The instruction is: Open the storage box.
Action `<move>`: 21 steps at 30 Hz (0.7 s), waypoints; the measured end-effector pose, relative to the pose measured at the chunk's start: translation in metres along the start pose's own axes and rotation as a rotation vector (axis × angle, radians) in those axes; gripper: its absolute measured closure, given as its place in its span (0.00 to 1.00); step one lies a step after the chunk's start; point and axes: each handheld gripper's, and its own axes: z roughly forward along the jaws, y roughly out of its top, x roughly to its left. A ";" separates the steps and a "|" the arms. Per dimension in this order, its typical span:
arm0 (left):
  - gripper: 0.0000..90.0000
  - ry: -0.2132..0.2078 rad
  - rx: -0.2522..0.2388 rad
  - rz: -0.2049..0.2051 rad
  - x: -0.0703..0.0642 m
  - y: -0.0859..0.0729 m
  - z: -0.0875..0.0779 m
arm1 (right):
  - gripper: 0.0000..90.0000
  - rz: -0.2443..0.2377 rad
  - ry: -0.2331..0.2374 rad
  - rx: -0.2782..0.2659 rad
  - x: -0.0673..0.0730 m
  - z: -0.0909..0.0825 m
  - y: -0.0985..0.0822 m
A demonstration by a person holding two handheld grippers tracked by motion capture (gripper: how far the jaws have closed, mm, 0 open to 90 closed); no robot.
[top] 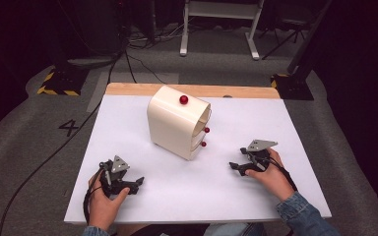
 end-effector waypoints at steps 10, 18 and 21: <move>0.15 -0.003 0.002 -0.003 0.001 0.000 0.000 | 0.52 0.016 0.024 0.035 -0.002 -0.009 0.012; 0.15 -0.003 -0.001 0.000 0.001 0.000 0.000 | 0.54 0.004 0.064 -0.053 0.006 -0.015 0.039; 0.15 -0.004 0.000 -0.002 0.001 0.000 0.000 | 0.56 0.002 0.088 -0.084 0.009 -0.012 0.047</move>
